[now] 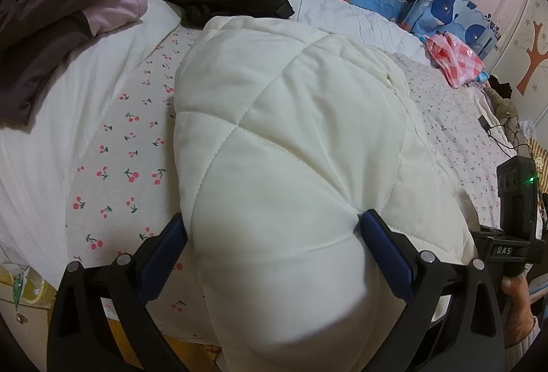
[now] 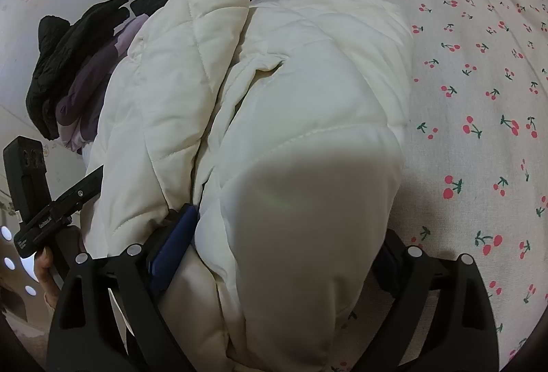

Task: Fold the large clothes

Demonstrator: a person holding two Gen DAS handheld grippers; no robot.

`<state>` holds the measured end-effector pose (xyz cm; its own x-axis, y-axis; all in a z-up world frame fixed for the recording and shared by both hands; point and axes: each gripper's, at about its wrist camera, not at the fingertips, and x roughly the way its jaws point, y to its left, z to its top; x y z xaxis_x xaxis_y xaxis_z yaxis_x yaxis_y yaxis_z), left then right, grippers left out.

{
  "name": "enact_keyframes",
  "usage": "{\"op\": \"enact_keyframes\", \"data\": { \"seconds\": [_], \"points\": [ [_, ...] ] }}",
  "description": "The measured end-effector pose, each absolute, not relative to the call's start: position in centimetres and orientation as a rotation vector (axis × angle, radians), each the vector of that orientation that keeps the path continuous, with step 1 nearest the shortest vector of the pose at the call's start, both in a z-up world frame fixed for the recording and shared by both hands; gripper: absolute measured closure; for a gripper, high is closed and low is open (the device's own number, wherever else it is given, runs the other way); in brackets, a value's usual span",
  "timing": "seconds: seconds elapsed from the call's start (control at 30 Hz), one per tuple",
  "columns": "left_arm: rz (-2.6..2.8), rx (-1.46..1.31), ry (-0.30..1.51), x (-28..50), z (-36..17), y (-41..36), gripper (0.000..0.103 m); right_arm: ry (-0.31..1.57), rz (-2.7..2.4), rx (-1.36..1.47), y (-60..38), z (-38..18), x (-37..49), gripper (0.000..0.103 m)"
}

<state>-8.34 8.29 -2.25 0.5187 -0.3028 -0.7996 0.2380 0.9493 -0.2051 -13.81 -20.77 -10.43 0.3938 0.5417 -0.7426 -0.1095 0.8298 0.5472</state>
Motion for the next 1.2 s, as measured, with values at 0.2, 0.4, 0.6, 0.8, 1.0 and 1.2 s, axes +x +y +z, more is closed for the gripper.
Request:
{"op": "enact_keyframes", "data": {
  "seconds": [0.2, 0.4, 0.6, 0.8, 1.0, 1.2],
  "points": [
    [-0.208, 0.019, 0.876, -9.9, 0.0, 8.1, 0.007, 1.034, 0.361, 0.349, -21.4, -7.3, -15.8, 0.013],
    [-0.099, 0.148, 0.816, -11.7, 2.3, 8.0, 0.007, 0.946, 0.279, 0.221, -21.6, -3.4, -20.3, 0.012],
    [-0.132, 0.131, 0.800, -13.7, 4.1, 8.1, 0.007, 0.891, 0.194, 0.131, -20.6, -1.1, -23.7, 0.007],
    [-0.164, 0.125, 0.794, -15.7, 5.2, 7.3, 0.007, 0.871, 0.171, 0.078, -19.4, 0.0, -25.8, 0.007],
    [-0.164, 0.145, 0.784, -17.1, 5.7, 6.7, 0.007, 0.869, 0.178, 0.056, -18.3, 0.2, -26.5, 0.007],
    [-0.163, 0.153, 0.787, -17.6, 5.8, 6.5, 0.007, 0.875, 0.190, 0.055, -17.8, 0.0, -26.4, 0.007]
  ]
}}
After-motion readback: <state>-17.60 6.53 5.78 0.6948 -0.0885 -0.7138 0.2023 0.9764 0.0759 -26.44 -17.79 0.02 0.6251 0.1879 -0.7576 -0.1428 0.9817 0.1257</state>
